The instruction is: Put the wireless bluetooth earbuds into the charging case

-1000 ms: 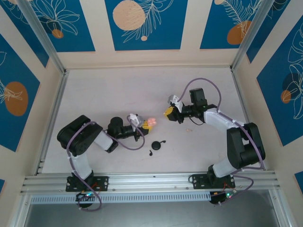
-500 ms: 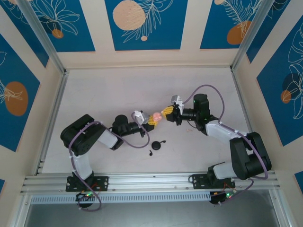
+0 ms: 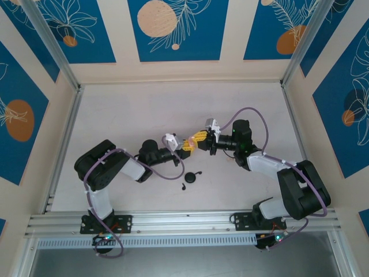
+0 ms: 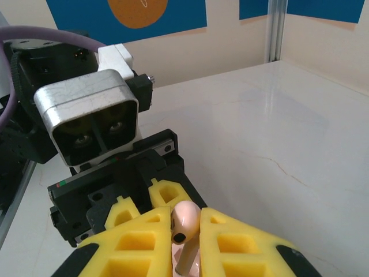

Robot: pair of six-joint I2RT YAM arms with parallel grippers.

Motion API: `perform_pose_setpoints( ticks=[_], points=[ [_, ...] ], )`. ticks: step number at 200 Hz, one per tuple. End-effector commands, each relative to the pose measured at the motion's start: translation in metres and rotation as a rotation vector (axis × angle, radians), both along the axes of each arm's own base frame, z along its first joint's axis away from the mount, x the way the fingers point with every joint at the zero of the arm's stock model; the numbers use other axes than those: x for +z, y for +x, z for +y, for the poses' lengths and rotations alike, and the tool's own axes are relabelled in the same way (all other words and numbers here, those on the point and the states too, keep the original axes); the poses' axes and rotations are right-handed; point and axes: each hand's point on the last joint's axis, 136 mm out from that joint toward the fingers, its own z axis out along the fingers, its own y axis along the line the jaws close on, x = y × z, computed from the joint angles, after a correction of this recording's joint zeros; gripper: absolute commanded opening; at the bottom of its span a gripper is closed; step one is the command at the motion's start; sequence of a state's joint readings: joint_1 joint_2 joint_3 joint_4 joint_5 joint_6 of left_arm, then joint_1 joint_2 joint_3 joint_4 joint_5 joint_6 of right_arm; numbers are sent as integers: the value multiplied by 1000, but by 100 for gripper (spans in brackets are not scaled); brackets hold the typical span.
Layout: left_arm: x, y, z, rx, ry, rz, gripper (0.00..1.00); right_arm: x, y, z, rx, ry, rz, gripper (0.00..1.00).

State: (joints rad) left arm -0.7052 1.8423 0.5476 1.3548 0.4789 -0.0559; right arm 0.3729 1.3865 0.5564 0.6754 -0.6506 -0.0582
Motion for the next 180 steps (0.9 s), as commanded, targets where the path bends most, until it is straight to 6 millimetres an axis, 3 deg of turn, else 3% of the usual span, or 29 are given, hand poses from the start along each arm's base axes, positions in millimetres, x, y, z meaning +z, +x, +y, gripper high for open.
perform_pose_setpoints(
  ticks=[1, 107, 180],
  points=[
    [32, -2, -5, -8, -82, -44, 10, -5, 2, 0, -17, 5, -1, 14],
    [55, -6, -5, -13, -125, -66, 11, -14, 12, -1, -61, 24, 8, 15],
    [70, -4, 0, 19, -144, -105, 12, -29, 0, -6, -45, -4, 53, 16]
  ],
)
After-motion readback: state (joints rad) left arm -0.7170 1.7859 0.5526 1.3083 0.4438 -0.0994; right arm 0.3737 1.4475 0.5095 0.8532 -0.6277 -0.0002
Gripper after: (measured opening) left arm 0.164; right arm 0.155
